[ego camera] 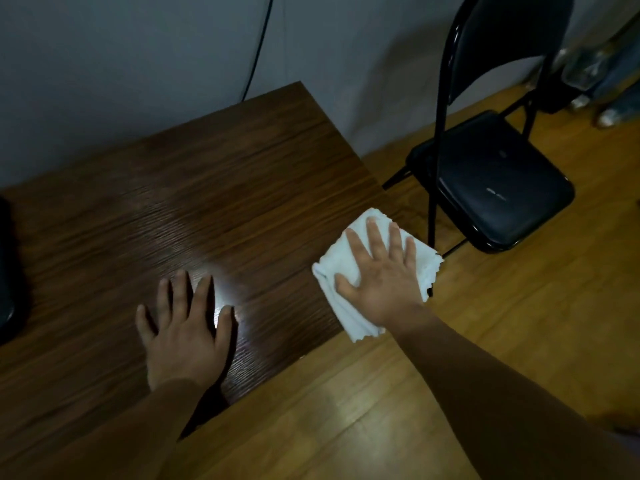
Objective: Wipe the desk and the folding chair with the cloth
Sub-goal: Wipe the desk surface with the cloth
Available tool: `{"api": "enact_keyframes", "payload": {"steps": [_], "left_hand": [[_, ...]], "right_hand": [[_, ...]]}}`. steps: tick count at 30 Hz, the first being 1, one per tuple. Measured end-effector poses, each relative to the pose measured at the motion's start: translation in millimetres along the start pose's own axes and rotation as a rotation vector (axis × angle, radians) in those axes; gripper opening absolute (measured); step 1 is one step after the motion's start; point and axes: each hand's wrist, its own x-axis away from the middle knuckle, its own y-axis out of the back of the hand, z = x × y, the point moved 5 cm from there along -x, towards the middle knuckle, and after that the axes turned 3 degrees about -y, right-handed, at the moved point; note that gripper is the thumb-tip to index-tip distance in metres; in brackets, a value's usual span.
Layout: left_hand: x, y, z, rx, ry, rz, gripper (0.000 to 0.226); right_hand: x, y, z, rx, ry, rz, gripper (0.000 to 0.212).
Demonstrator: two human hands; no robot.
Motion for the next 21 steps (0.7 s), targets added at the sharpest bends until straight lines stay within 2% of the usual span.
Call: {"api": "enact_keyframes", "payload": {"steps": [5, 8, 11, 14, 15, 18, 21], "left_hand": [[-2.1, -3.1, 1.6, -0.031, 0.011, 0.017, 0.069], [-1.7, -7.9, 9.6, -0.065, 0.033, 0.047, 0.068], [-2.7, -5.6, 8.9, -0.068, 0.062, 0.083, 0.067], [-3.1, -1.5, 6.5, -0.049, 0.080, 0.115, 0.069], [-2.9, 0.8, 5.7, -0.034, 0.079, 0.126, 0.070], [-3.2, 7.1, 1.3, 0.030, 0.081, 0.153, 0.075], [-8.6, 14.5, -18.3, 0.097, 0.174, 0.154, 0.082]], "right_hand": [[-6.0, 10.7, -28.8, -0.005, -0.042, 0.046, 0.087], [-4.6, 13.1, -27.0, -0.051, -0.044, 0.130, 0.089], [-14.7, 35.0, -29.1, -0.279, -0.070, 0.219, 0.091], [-32.6, 66.7, -53.9, -0.566, -0.242, 0.104, 0.072], [-37.2, 70.0, -66.3, -0.577, -0.316, 0.131, 0.071], [-39.7, 63.3, -86.5, -0.451, -0.392, 0.404, 0.071], [-38.5, 65.1, -85.3, -0.398, -0.396, 0.425, 0.066]]}}
